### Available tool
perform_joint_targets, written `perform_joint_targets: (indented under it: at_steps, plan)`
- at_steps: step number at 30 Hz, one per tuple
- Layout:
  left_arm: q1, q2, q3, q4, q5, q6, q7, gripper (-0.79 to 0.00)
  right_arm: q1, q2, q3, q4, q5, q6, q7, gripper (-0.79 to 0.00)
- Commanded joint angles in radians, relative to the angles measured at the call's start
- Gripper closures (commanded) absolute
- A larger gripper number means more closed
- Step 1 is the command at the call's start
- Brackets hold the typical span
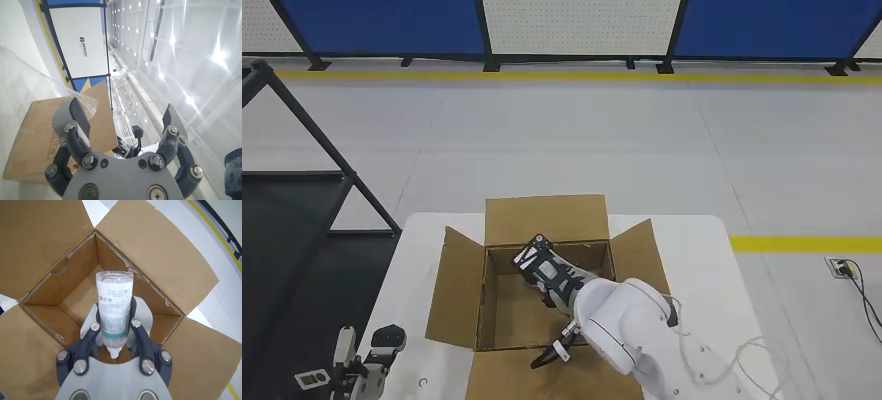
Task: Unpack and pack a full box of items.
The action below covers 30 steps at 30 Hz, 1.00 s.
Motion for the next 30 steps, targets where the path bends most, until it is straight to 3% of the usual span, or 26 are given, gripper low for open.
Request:
perform_joint_targets:
  at_steps: [1, 10, 18, 28, 30]
  plan:
    - [-0.002, 0.0, 0.003, -0.006, 0.006, 0.002, -0.007, -0.785, 0.016, -0.007, -0.012, 0.051, 0.001, -0.017, 0.004, 0.0]
    - [0.005, -0.001, 0.003, -0.01, 0.022, 0.002, -0.006, -0.785, 0.156, -0.067, -0.093, 0.37, 0.083, -0.099, 0.023, 0.0]
    - [0.024, -0.004, 0.012, -0.019, 0.038, -0.008, 0.011, -0.785, 0.275, -0.169, -0.23, 0.671, 0.108, -0.067, 0.012, 0.0]
    - [0.041, -0.006, 0.014, -0.028, 0.041, -0.011, 0.018, -0.785, 0.356, -0.28, -0.299, 0.947, 0.157, -0.086, -0.036, 0.0]
    - [0.042, -0.006, 0.014, -0.029, 0.047, -0.011, 0.017, -0.785, 0.368, -0.297, -0.302, 0.992, 0.167, -0.093, -0.044, -0.105]
